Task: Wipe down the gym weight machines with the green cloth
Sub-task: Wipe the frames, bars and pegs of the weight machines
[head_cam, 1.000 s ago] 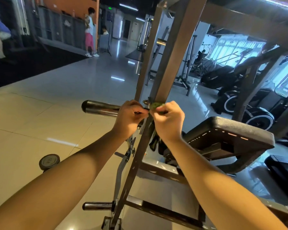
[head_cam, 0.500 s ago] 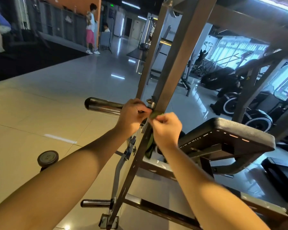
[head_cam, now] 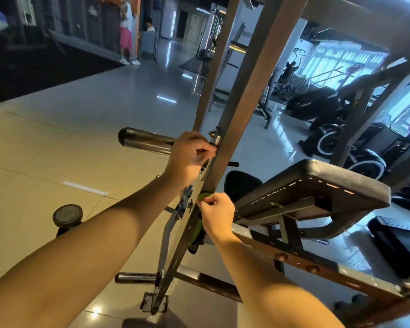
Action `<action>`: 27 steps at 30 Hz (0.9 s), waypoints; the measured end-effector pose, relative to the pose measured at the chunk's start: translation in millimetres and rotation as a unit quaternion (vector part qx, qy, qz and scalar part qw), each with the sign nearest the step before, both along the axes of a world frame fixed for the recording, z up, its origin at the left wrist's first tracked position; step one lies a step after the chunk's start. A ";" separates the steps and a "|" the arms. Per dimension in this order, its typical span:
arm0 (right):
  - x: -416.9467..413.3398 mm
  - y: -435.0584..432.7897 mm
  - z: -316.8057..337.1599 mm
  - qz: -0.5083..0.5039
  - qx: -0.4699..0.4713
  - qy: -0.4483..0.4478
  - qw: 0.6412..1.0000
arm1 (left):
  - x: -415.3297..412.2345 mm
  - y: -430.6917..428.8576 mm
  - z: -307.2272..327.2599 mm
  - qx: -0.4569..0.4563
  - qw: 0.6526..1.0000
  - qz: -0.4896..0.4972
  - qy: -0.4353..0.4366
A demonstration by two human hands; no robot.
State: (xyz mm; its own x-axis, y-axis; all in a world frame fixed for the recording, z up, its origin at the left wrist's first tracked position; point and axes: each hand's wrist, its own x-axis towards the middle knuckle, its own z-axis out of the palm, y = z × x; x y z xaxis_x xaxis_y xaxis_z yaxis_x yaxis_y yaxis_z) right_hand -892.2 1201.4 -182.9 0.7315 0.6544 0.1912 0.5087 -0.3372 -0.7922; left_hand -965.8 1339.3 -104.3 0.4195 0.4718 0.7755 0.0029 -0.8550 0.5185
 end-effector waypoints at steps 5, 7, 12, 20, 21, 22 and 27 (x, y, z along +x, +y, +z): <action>1.9 -20.3 21.8 0.036 0.040 0.095 0.994 | -29.2 -31.2 -13.1 0.026 0.997 0.075 0.015; 9.0 -28.2 28.0 0.051 0.048 0.134 0.988 | -44.0 -54.4 -25.6 -0.088 0.991 0.089 0.040; 20.7 -40.1 21.7 0.084 0.048 0.194 0.976 | -52.0 -99.3 -66.5 -0.288 0.953 0.031 0.088; 27.8 -55.7 7.1 0.170 0.047 0.360 0.916 | -38.7 -138.2 -87.1 -0.350 0.932 0.069 0.066; 30.0 -58.3 4.8 0.183 0.032 0.351 0.918 | -37.8 -142.2 -88.6 -0.358 0.928 0.078 0.064; 32.5 -60.4 1.9 0.195 0.016 0.342 0.919 | -36.7 -145.7 -90.4 -0.363 0.926 0.086 0.061; 50.1 -63.8 -6.2 0.228 0.000 0.348 0.909 | -22.2 -161.1 -95.5 -0.401 0.912 0.081 0.036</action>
